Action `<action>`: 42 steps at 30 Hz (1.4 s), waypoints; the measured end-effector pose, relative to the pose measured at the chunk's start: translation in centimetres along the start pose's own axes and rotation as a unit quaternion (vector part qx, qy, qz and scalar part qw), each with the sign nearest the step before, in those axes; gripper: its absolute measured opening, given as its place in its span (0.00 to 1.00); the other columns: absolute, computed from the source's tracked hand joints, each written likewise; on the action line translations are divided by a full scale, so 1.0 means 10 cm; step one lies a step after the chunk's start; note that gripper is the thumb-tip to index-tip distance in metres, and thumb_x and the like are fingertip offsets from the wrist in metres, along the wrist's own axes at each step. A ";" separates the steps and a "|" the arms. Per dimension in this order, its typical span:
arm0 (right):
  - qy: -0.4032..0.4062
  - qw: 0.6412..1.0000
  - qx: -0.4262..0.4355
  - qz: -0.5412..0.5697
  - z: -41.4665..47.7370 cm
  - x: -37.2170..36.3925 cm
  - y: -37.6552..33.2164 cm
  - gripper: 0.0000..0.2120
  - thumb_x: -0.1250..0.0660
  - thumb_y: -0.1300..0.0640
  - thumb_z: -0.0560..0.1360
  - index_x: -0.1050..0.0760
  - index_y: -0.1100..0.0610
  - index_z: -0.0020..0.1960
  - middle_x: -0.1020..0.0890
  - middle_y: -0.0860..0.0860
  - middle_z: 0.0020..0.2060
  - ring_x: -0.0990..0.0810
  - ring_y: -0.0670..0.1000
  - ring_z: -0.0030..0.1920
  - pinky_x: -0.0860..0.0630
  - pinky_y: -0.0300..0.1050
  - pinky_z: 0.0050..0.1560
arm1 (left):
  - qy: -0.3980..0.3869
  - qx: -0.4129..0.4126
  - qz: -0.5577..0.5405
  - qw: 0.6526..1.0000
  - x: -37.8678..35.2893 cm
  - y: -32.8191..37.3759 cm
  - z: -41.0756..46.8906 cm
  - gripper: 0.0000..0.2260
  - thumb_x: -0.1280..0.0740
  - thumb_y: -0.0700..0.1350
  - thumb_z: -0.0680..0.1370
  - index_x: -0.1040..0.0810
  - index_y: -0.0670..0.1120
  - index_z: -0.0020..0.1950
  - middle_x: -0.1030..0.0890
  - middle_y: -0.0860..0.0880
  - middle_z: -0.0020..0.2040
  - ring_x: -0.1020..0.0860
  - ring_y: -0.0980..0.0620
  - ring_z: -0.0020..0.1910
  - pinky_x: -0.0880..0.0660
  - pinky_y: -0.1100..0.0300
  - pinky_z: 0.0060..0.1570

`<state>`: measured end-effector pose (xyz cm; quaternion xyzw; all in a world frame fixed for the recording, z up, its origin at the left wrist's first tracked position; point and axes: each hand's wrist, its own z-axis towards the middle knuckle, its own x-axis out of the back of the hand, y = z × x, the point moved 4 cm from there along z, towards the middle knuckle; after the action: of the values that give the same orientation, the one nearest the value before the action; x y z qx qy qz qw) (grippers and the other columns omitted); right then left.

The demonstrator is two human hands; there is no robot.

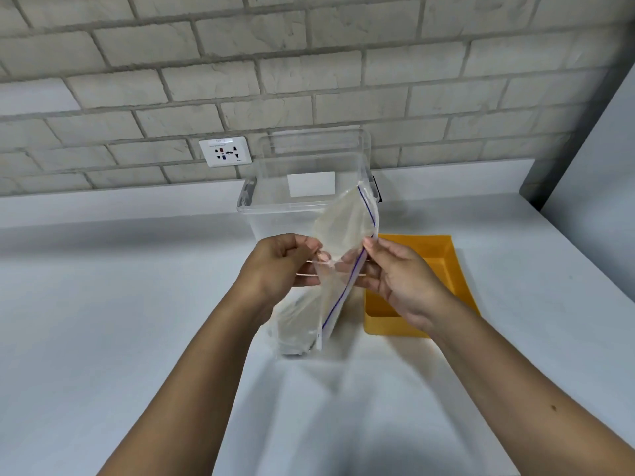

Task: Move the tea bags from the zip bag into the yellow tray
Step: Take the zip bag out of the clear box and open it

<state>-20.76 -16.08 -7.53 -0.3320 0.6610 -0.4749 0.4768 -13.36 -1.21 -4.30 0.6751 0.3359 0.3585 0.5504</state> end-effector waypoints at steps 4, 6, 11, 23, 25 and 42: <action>0.023 1.000 -0.017 -0.001 -0.04 0.01 0.07 0.15 0.39 0.54 0.81 0.23 0.66 0.55 0.16 0.57 0.42 0.19 0.59 0.47 0.19 0.51 0.48 | 0.020 0.003 -0.040 0.999 -0.03 0.00 -0.02 0.06 0.36 0.39 0.82 0.20 0.39 0.50 0.16 0.46 0.40 0.16 0.49 0.36 0.18 0.61 0.37; 0.014 0.998 -0.016 -0.055 -0.08 -0.03 0.06 0.15 0.35 0.53 0.78 0.22 0.66 0.53 0.16 0.56 0.42 0.17 0.54 0.43 0.20 0.49 0.45 | 0.021 0.002 -0.063 0.998 -0.08 0.00 -0.04 0.06 0.36 0.39 0.82 0.21 0.37 0.52 0.16 0.46 0.40 0.15 0.49 0.36 0.19 0.60 0.37; 0.005 0.996 0.011 -0.090 -0.15 -0.05 0.02 0.10 0.33 0.60 0.77 0.24 0.68 0.49 0.18 0.54 0.35 0.19 0.52 0.34 0.21 0.41 0.33 | 0.043 0.019 -0.005 0.999 -0.08 -0.05 -0.14 0.08 0.31 0.46 0.78 0.20 0.42 0.52 0.18 0.48 0.41 0.21 0.53 0.36 0.21 0.59 0.38; 0.015 0.986 -0.036 0.164 -0.12 -0.02 0.10 0.08 0.40 0.59 0.81 0.24 0.60 0.47 0.16 0.58 0.43 0.15 0.53 0.43 0.17 0.47 0.43 | -0.007 0.094 -0.231 0.968 -0.06 -0.20 -0.17 0.07 0.35 0.41 0.81 0.18 0.42 0.49 0.14 0.47 0.43 0.16 0.53 0.39 0.18 0.60 0.43; 0.008 0.971 -0.060 0.230 -0.11 -0.01 0.14 0.09 0.41 0.59 0.81 0.25 0.60 0.47 0.16 0.58 0.44 0.14 0.54 0.46 0.17 0.48 0.43 | -0.039 0.124 -0.380 0.916 -0.05 -0.26 -0.13 0.09 0.38 0.41 0.82 0.19 0.40 0.51 0.15 0.46 0.45 0.15 0.52 0.42 0.17 0.59 0.46; 0.054 0.924 -0.198 0.321 0.07 0.13 0.43 0.10 0.43 0.55 0.82 0.28 0.58 0.47 0.28 0.50 0.25 0.30 0.47 0.21 0.26 0.39 0.26 | -0.160 0.167 -0.689 0.687 0.13 -0.69 0.43 0.12 0.42 0.30 0.77 0.33 0.45 0.38 0.34 0.50 0.29 0.34 0.53 0.27 0.29 0.57 0.27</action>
<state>-20.49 -16.03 -12.06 -0.1633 0.8374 -0.1728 0.4922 -9.37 -1.11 -11.50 0.3816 0.6678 -0.2964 0.5662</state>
